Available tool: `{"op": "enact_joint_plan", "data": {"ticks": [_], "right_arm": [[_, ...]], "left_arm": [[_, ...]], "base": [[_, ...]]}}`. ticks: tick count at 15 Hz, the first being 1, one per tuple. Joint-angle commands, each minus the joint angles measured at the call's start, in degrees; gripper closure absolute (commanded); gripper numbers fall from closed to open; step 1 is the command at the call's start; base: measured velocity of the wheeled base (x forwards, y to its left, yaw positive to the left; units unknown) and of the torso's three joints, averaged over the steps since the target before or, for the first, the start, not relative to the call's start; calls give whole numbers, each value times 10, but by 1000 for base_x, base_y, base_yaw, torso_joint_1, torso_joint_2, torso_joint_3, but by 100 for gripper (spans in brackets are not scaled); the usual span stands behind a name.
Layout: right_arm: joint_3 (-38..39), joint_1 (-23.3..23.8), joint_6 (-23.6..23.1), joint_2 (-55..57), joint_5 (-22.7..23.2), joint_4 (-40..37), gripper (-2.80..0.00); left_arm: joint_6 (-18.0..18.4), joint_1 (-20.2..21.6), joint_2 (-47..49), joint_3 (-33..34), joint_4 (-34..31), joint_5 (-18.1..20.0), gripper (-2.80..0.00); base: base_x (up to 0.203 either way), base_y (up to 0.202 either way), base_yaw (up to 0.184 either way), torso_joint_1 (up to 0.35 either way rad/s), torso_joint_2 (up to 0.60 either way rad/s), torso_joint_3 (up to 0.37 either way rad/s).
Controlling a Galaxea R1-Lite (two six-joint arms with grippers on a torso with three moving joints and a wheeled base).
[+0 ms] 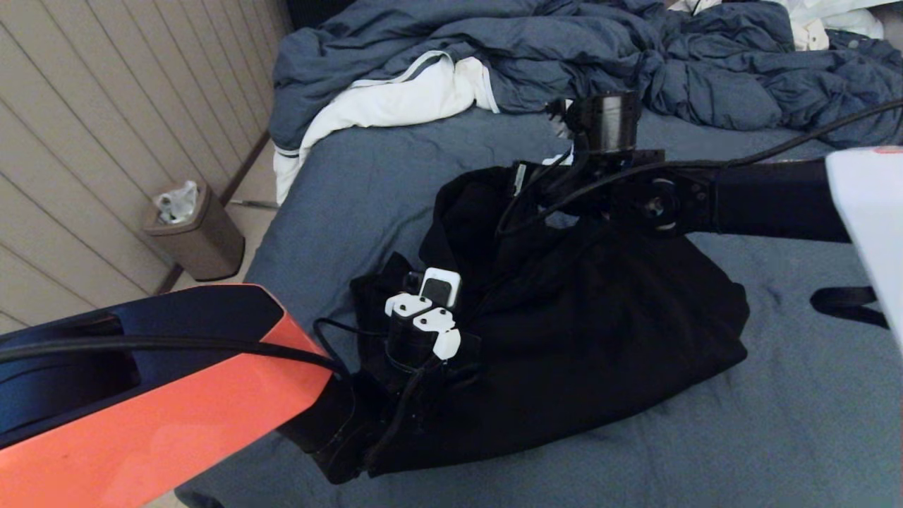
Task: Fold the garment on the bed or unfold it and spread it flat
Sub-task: Fold the black sweatshirt
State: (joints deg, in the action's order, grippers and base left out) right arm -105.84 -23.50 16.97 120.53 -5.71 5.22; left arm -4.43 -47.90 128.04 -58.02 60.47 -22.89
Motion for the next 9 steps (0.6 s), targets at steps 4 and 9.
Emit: {"op": "enact_joint_plan", "data": {"ticks": [4, 9], "right_arm": [[-31, 11, 19, -1, 10, -29, 0], [48, 1, 19, -53, 15, -25, 0]], "left_arm": [[-1, 0, 1, 2, 4, -1, 0], [-1, 0, 5, 1, 4, 0, 0]], "base": [[0, 0, 0, 0, 0, 0], [0, 0, 0, 0, 0, 0]]}}
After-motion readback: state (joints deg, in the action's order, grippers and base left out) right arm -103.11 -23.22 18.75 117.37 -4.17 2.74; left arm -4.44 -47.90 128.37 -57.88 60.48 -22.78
